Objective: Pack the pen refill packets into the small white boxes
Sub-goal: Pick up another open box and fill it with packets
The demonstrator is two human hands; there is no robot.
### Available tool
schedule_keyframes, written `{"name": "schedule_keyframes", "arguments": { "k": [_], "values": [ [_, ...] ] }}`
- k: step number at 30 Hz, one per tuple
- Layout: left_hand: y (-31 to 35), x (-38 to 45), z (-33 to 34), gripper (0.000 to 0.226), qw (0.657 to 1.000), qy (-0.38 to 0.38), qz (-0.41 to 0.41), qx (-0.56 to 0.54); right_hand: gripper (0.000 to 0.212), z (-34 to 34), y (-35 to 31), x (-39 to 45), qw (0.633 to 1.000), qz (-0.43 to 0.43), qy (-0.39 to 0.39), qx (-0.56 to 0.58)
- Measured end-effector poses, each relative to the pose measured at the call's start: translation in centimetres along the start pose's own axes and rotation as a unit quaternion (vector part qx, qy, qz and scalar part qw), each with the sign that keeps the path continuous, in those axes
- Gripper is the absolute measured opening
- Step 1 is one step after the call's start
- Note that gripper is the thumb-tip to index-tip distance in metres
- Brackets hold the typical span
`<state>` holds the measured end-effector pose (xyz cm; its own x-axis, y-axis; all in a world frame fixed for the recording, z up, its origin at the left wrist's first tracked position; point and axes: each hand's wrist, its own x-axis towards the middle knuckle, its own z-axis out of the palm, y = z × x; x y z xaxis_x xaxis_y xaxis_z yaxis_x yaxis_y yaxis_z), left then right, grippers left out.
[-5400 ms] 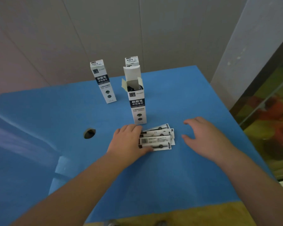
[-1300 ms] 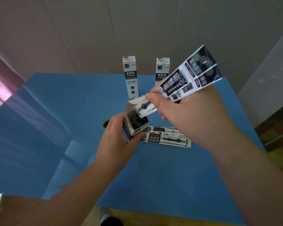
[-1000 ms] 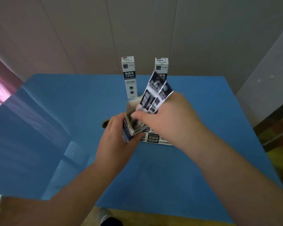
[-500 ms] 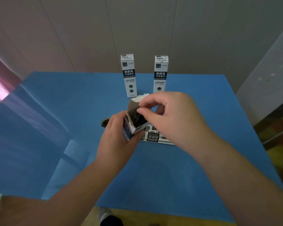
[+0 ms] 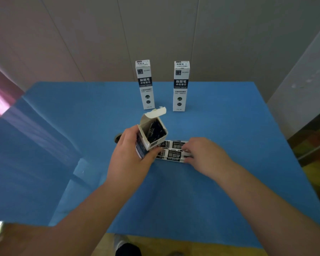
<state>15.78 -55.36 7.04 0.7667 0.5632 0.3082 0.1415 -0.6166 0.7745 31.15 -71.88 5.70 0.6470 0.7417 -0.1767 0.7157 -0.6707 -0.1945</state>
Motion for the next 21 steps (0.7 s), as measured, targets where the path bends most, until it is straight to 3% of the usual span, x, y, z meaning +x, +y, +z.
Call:
{"name": "schedule_keyframes", "arguments": {
  "k": [6, 12, 21],
  "values": [
    [-0.7, 0.4, -0.4, 0.063, 1.0, -0.006, 0.01, 0.013, 0.009, 0.7, 0.2, 0.2, 1.0, -0.001, 0.007, 0.019],
    [-0.8, 0.9, -1.1, 0.058, 0.999, -0.005, 0.018, 0.036, 0.03, 0.6, 0.4, 0.6, 0.999, 0.012, 0.0, 0.029],
    [-0.8, 1.0, -0.9, 0.058, 0.999, -0.008, 0.005, 0.031, 0.014, 0.3, 0.2, 0.5, 1.0, 0.01, 0.02, -0.001]
  ]
}}
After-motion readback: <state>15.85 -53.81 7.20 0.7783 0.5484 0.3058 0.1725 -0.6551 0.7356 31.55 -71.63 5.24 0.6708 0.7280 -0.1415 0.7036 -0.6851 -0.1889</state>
